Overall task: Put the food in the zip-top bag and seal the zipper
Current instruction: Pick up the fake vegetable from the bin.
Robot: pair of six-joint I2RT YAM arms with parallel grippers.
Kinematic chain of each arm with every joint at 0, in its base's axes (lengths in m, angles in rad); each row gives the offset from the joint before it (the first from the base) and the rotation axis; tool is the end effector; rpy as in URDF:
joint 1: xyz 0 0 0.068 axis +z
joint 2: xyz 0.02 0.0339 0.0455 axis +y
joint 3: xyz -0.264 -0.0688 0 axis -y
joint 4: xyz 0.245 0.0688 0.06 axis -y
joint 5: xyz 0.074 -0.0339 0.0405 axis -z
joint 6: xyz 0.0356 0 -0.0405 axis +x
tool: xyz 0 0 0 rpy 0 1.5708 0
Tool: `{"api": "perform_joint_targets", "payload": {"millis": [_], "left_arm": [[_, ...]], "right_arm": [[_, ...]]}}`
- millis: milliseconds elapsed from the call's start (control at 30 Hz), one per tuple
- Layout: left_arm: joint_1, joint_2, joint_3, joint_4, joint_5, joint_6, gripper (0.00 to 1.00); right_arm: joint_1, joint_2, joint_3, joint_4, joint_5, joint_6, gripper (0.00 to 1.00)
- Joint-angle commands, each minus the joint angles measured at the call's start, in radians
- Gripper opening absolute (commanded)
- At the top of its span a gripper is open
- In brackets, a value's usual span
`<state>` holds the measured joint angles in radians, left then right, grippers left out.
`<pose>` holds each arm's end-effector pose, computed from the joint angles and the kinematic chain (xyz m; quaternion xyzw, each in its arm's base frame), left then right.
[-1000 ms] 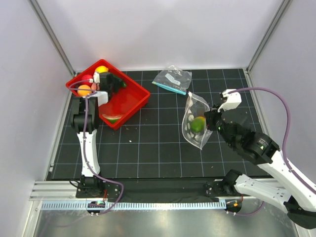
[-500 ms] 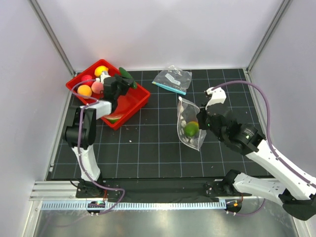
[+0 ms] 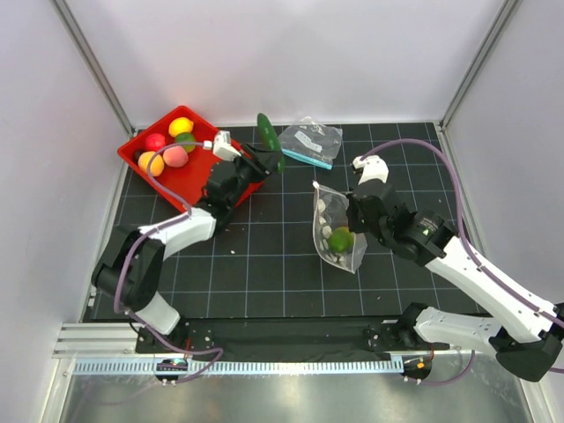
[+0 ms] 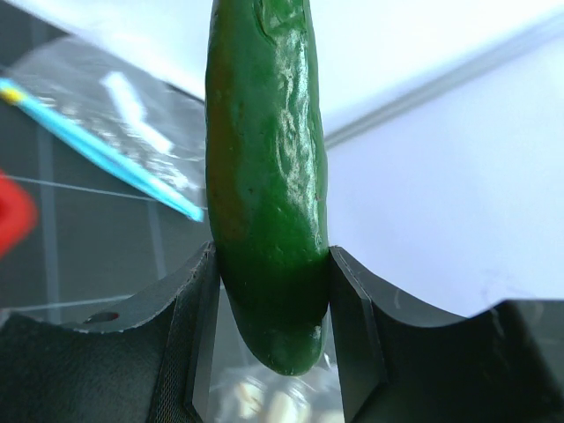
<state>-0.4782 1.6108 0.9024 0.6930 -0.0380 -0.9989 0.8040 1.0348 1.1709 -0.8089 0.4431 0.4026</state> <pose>0.3249 -0.1669 0.2618 -0.1963 0.6850 -0.4623 0.5278 0.1517 0.1355 0.3670 -0.0817 0.8802 0.0772 0.4610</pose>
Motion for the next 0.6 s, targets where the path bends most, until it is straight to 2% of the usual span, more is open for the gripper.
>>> {"api": "perform_joint_targets", "payload": {"millis": [0, 200, 333, 367, 567], "left_arm": [[-0.083, -0.075, -0.026, 0.103, -0.095, 0.108, 0.14], [-0.258, -0.190, -0.088, 0.170, -0.241, 0.308, 0.15], [-0.365, -0.250, -0.129, 0.259, -0.266, 0.466, 0.18], [-0.408, -0.268, -0.146, 0.273, -0.273, 0.491, 0.18], [-0.506, -0.319, -0.186, 0.346, -0.293, 0.572, 0.19]], "right_arm": [[-0.002, 0.010, 0.047, -0.006, 0.040, 0.021, 0.01], [-0.003, 0.033, 0.061, -0.023, 0.089, 0.019, 0.01], [-0.008, 0.039, 0.059, 0.003, 0.062, 0.018, 0.01], [-0.012, 0.044, 0.062, 0.008, 0.046, 0.018, 0.01], [-0.029, 0.061, 0.090, 0.019, -0.001, 0.025, 0.01]]}}
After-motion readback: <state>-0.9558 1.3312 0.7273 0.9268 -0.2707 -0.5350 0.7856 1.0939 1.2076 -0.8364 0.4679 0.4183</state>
